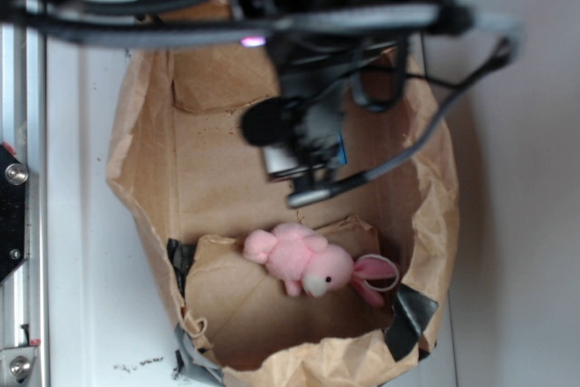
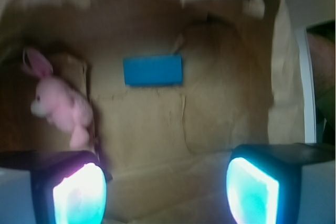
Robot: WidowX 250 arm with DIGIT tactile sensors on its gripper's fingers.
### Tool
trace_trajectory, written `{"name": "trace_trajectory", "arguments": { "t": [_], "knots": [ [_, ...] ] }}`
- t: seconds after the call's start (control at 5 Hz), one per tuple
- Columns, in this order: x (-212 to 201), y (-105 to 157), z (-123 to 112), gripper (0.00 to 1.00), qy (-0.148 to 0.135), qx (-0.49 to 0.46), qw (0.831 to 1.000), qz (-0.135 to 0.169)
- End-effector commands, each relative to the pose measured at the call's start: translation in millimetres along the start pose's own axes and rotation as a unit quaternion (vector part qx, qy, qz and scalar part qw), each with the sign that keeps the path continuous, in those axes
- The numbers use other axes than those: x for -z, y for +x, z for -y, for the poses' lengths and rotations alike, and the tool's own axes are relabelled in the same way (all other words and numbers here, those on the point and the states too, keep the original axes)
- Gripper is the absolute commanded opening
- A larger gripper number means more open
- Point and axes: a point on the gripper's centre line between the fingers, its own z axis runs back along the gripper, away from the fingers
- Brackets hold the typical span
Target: Grab the blue block.
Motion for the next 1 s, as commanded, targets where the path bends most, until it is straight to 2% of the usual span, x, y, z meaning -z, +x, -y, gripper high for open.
{"name": "trace_trajectory", "arguments": {
  "t": [0.0,0.2,0.4,0.6,0.8],
  "knots": [
    [-18,-10,6,1.00,0.006,0.045,0.998,0.036],
    [6,8,17,1.00,0.026,0.110,0.993,0.021],
    [27,18,31,1.00,-0.003,0.171,0.985,0.026],
    [38,21,40,1.00,0.001,0.208,0.976,0.063],
    [38,21,40,1.00,0.001,0.208,0.976,0.063]
  ]
}}
